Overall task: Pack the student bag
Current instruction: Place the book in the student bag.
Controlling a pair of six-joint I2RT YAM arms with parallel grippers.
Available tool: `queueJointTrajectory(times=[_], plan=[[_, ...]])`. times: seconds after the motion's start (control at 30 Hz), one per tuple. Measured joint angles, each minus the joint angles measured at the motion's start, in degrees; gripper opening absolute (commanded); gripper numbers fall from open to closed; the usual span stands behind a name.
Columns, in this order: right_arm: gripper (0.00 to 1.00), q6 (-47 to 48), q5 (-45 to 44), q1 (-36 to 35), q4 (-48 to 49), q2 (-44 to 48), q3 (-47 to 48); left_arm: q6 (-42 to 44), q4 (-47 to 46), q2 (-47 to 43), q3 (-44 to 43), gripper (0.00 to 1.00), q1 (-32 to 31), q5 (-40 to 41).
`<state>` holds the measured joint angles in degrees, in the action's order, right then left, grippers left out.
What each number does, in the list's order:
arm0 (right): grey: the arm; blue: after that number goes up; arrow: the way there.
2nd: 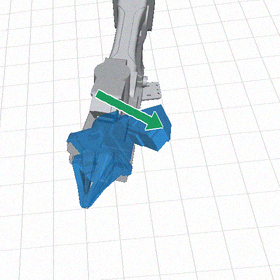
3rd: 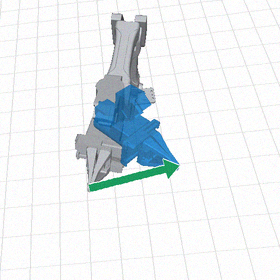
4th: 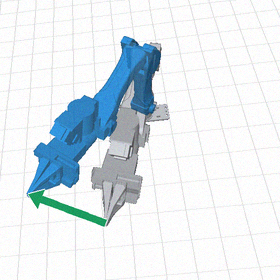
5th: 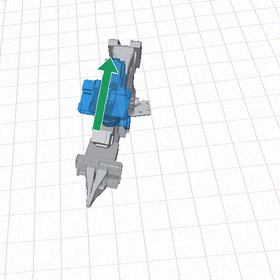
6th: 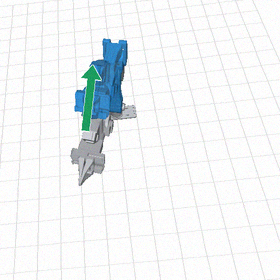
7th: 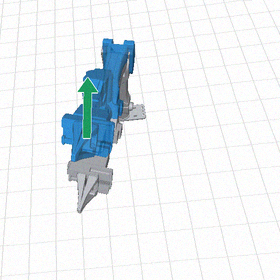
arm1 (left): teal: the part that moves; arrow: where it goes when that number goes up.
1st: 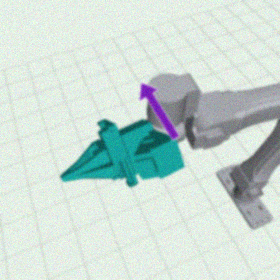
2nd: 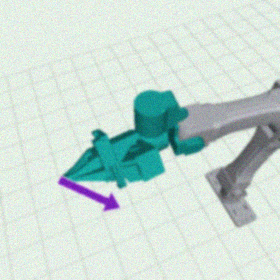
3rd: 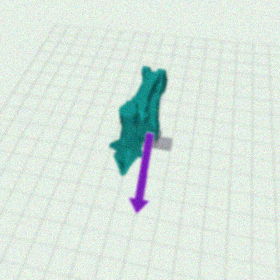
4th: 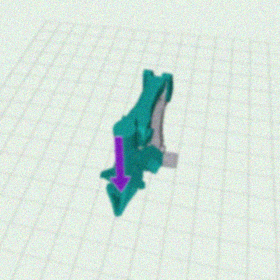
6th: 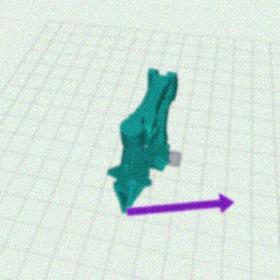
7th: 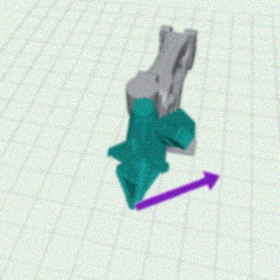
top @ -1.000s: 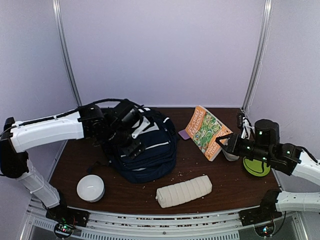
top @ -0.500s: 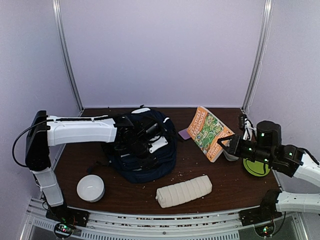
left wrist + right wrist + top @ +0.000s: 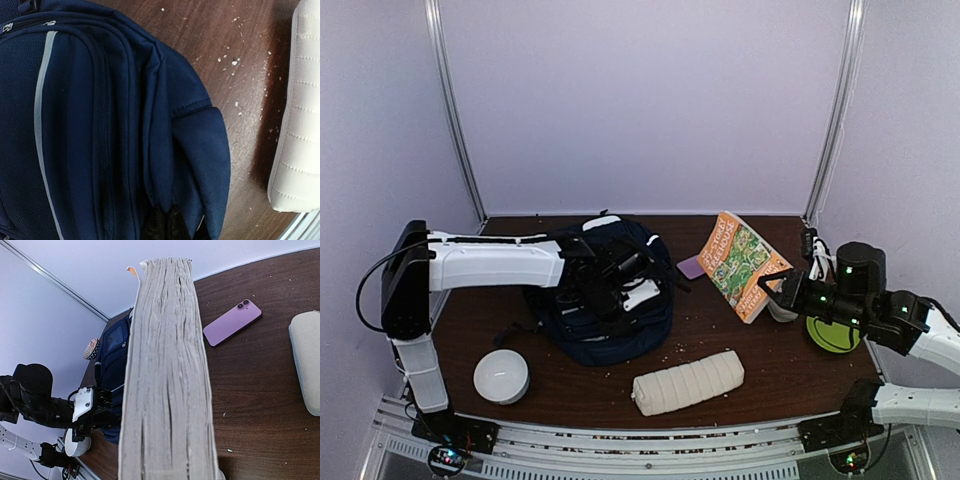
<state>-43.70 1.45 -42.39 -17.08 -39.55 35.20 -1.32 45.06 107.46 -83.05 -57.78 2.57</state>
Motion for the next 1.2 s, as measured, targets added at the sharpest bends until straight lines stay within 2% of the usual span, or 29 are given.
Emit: queueJointTrajectory(times=[0.23, 0.57, 0.73, 0.9, 1.2], plan=[[0.00, 0.04, -0.02, 0.00, 0.00, 0.02, -0.02, -3.17, 0.02, -2.19, -1.51, 0.00, 3.37, -0.55], [0.00, -0.55, 3.37, 0.02, 2.27, -1.75, -0.07, -12.92, -1.33, -6.73, -13.31, 0.00, 9.62, -2.05], [0.00, -4.55, 11.45, 0.04, 7.96, -5.57, -0.68, -16.98, -3.50, -6.73, -18.75, 0.00, 10.40, -0.33], [0.00, -10.91, 19.28, -0.04, 15.15, -11.76, -1.31, -19.32, -5.97, -6.73, -20.57, 0.00, 10.45, 0.90], [0.00, -22.36, 21.70, -0.07, 30.01, -19.89, -4.15, -24.76, -10.47, -6.60, -18.73, 0.00, 10.49, -1.38]])
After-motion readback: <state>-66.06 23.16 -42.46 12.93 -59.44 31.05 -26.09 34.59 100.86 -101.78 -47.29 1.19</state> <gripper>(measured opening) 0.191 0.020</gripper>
